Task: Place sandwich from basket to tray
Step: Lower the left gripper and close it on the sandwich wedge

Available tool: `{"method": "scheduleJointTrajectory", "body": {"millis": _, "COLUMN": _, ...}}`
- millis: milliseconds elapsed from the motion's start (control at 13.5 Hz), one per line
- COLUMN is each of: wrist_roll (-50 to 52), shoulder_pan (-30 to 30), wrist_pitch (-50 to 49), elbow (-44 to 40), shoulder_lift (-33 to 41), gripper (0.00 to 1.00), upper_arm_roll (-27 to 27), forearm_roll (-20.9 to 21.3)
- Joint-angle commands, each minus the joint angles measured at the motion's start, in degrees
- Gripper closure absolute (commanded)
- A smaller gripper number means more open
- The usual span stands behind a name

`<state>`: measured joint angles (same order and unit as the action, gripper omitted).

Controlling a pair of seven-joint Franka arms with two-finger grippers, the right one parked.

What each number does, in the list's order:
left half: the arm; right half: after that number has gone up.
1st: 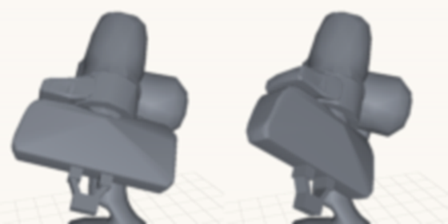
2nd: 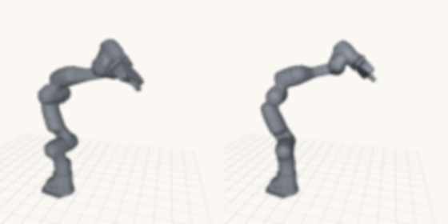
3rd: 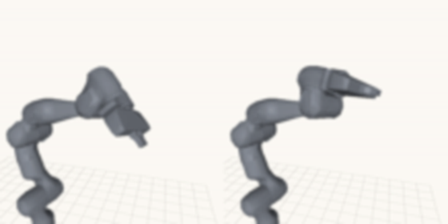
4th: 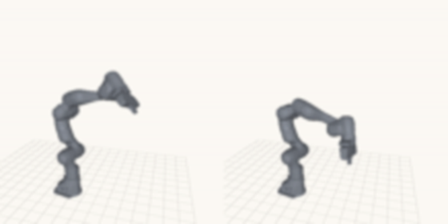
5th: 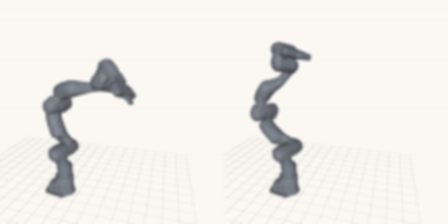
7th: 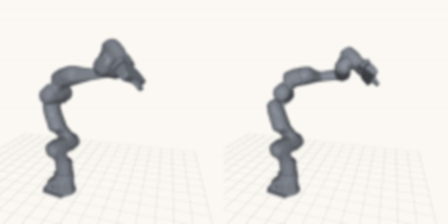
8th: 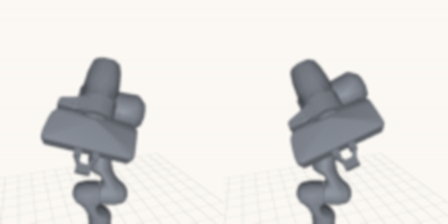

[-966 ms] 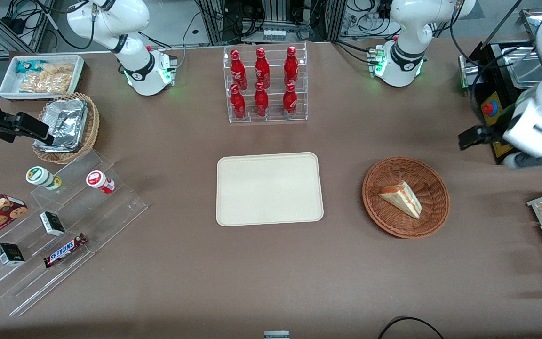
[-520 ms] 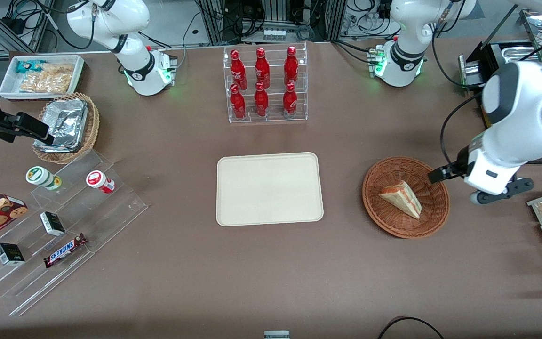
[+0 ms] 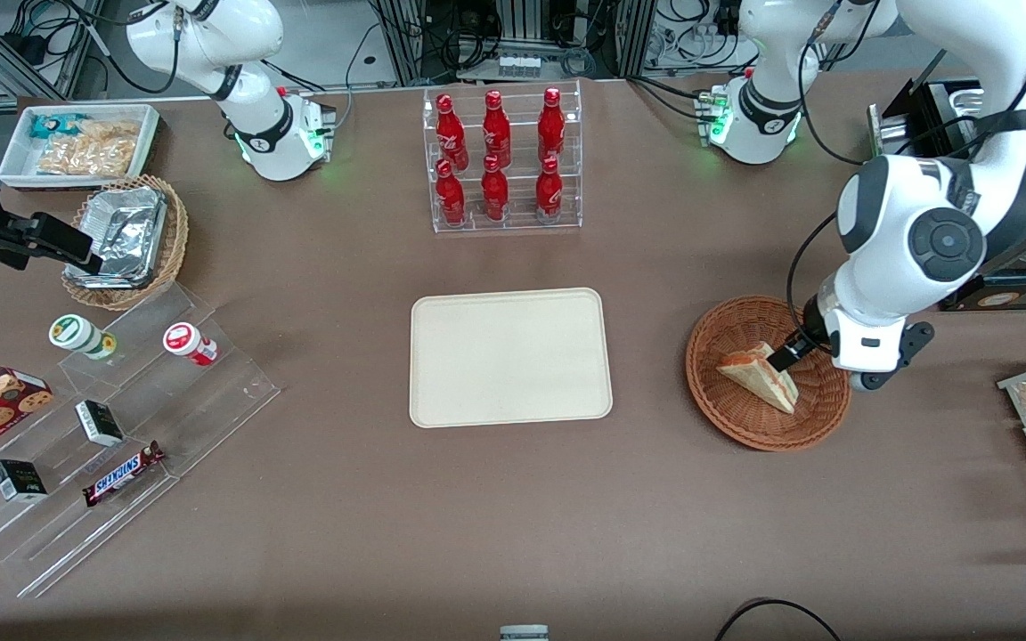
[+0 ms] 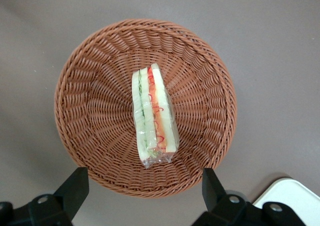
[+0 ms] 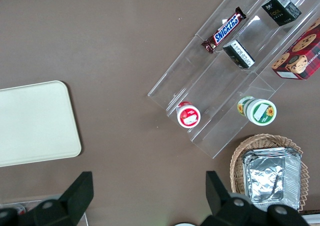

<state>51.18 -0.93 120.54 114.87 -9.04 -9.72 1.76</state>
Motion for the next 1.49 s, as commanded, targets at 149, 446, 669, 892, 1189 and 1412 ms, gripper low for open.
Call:
{"method": "scheduleJointTrajectory", "body": {"millis": 149, "wrist_roll": 6.9, "shoulder_pan": -0.2, "wrist_pitch": 7.5, "elbow": 3.3, "shoulder_lift": -1.9, "gripper": 0.0, "upper_arm_roll": 0.1, "forearm_roll": 0.2}}
{"method": "scheduleJointTrajectory", "body": {"millis": 446, "wrist_roll": 10.7, "shoulder_pan": -0.2, "wrist_pitch": 10.7, "elbow": 3.6, "shoulder_lift": -5.4, "gripper": 0.0, "upper_arm_roll": 0.1, "forearm_roll": 0.2}}
{"method": "scheduleJointTrajectory", "body": {"millis": 669, "wrist_roll": 11.0, "shoulder_pan": -0.2, "wrist_pitch": 11.6, "elbow": 4.3, "shoulder_lift": -6.7, "gripper": 0.0, "upper_arm_roll": 0.1, "forearm_roll": 0.2}}
{"method": "scheduleJointTrajectory", "body": {"millis": 892, "wrist_roll": 11.0, "shoulder_pan": -0.2, "wrist_pitch": 12.4, "elbow": 5.5, "shoulder_lift": -7.7, "gripper": 0.0, "upper_arm_roll": 0.2, "forearm_roll": 0.2}}
{"method": "scheduleJointTrajectory", "body": {"millis": 1189, "wrist_roll": 11.0, "shoulder_pan": -0.2, "wrist_pitch": 13.7, "elbow": 5.7, "shoulder_lift": -9.3, "gripper": 0.02, "upper_arm_roll": 0.2, "forearm_roll": 0.2}}
{"method": "scheduleJointTrajectory", "body": {"millis": 1412, "wrist_roll": 11.1, "shoulder_pan": -0.2, "wrist_pitch": 14.3, "elbow": 5.3, "shoulder_lift": -9.5, "gripper": 0.86, "upper_arm_roll": 0.2, "forearm_roll": 0.2}}
